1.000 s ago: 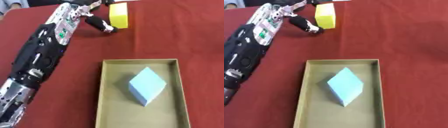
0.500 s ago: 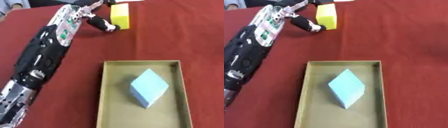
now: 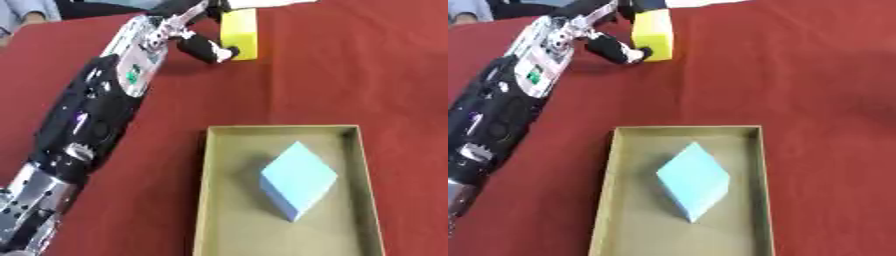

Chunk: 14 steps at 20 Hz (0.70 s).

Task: Pick up objects on the table and place them in the box.

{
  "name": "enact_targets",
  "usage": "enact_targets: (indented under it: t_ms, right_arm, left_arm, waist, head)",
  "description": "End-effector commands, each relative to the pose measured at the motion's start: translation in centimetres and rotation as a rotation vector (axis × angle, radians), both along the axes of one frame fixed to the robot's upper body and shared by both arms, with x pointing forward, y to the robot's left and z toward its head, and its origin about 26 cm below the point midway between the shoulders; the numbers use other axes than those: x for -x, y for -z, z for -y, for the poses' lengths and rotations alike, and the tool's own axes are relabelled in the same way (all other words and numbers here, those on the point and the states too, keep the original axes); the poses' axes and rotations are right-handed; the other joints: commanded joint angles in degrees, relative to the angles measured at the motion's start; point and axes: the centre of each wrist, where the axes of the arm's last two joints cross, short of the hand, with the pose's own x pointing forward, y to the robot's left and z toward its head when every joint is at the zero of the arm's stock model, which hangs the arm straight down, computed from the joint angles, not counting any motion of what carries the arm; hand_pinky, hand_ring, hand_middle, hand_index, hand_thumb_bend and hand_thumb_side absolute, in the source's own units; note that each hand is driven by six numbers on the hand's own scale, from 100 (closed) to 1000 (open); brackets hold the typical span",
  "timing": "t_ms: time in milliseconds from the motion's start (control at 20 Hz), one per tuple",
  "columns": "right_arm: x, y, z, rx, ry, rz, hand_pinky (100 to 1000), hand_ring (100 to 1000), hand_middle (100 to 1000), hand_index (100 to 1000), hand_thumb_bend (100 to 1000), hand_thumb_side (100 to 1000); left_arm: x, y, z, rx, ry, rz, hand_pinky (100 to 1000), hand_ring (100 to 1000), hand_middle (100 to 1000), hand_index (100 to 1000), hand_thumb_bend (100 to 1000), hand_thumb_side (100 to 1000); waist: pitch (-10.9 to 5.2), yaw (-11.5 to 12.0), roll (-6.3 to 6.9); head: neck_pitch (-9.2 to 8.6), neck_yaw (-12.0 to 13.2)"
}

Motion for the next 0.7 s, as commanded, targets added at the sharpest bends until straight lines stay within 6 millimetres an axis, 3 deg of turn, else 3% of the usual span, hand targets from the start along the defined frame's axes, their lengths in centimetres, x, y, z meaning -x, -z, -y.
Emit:
enact_targets:
  t_ms: [50,400,700]
  right_arm:
    - [0.8,-1.2,0.4,0.004,0.009,0.039,734,698,570,813,100,929]
    - [0.8,-0.8,0.6,-0.007,0.021,0.032,733,698,570,813,100,925]
    - [0.8,0.0,0.6,-0.014,0.030,0.014,733,698,569,812,100,908]
  left_arm:
    - [0.3,-1.1,-0.3,0.023,0.002,0.052,676,676,512,662,350,273]
    - [0.6,-1.3,-0.2,0.072,0.056,0.059,652,633,484,636,292,253]
    - [1.8,-2.1,0.2,0.136,0.113,0.091,644,619,475,628,244,252]
  waist:
    - [-1.49,-0.1,-0.60]
    - [-2.48,0.7,-0.83]
    - [-5.34,2.1,-1.02]
  head:
    - [-0.59,0.2]
    - [0.60,0.0]
    - [3.37,-1.3]
